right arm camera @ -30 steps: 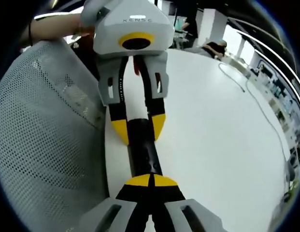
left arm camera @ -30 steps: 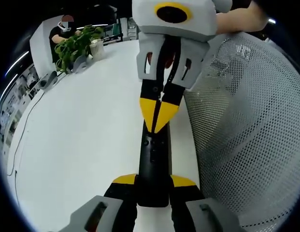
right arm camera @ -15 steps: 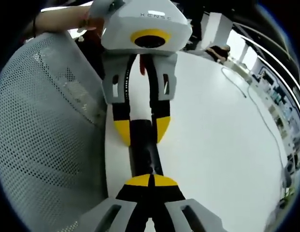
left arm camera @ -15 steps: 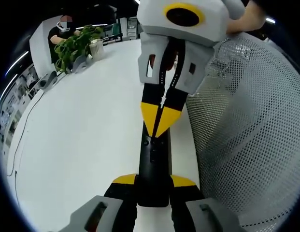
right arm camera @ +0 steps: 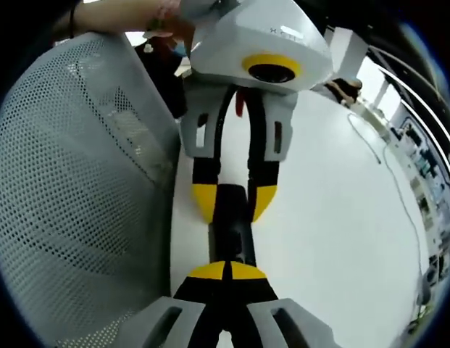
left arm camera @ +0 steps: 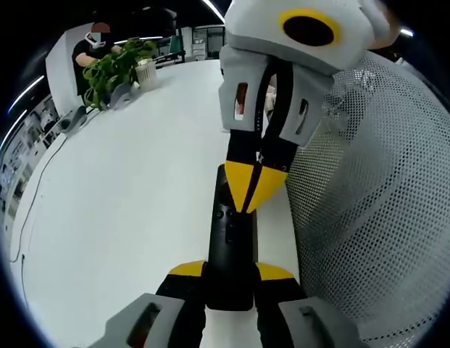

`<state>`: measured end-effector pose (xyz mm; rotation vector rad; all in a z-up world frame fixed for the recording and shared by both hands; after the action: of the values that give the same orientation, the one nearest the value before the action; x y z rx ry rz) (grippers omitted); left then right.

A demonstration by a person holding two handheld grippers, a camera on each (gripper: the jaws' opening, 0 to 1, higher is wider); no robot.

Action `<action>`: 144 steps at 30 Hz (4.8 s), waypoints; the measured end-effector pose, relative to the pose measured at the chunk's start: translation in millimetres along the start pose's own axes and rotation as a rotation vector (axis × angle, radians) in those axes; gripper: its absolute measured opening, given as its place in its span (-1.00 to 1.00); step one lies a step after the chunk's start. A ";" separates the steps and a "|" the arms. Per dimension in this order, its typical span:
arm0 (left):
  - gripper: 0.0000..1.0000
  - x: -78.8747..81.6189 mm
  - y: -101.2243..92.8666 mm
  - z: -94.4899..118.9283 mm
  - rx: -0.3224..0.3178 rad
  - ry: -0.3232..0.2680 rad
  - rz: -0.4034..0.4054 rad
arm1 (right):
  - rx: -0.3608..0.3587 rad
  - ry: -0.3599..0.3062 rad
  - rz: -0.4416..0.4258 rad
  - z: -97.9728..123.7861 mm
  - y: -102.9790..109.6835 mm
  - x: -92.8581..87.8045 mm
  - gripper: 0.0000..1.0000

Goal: Press the specified remote control buttons in sequence, fully releasing each button before pressing the next.

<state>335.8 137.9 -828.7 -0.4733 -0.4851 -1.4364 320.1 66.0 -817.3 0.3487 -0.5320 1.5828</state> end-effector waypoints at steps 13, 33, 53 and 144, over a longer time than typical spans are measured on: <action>-0.50 1.3 0.1 -0.5 -0.003 0.017 -0.017 | -0.021 0.060 0.169 -4.2 4.6 3.6 -1.00; -0.50 1.4 -0.6 -0.9 -0.001 0.018 -0.017 | -0.028 -0.003 -0.109 2.7 -12.7 -0.3 -1.00; -0.50 1.4 0.1 -1.1 -0.004 0.014 -0.017 | 0.070 0.106 -0.109 -4.1 -16.4 2.6 -1.00; -0.51 1.0 0.3 -1.0 -0.006 -0.016 0.008 | 0.015 0.040 -0.083 -15.9 -13.1 20.8 -1.00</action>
<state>336.2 136.5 -828.9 -0.4910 -0.4913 -1.4280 332.8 92.4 -818.1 0.3461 -0.4694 1.5112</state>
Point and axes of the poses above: the point that each gripper's makers call its tool centre point, and the gripper's own axes: z roughly backward along the fingers, y roughly to its left, x roughly out of its top, the point moved 4 cm from there along z, roughly backward along the fingers
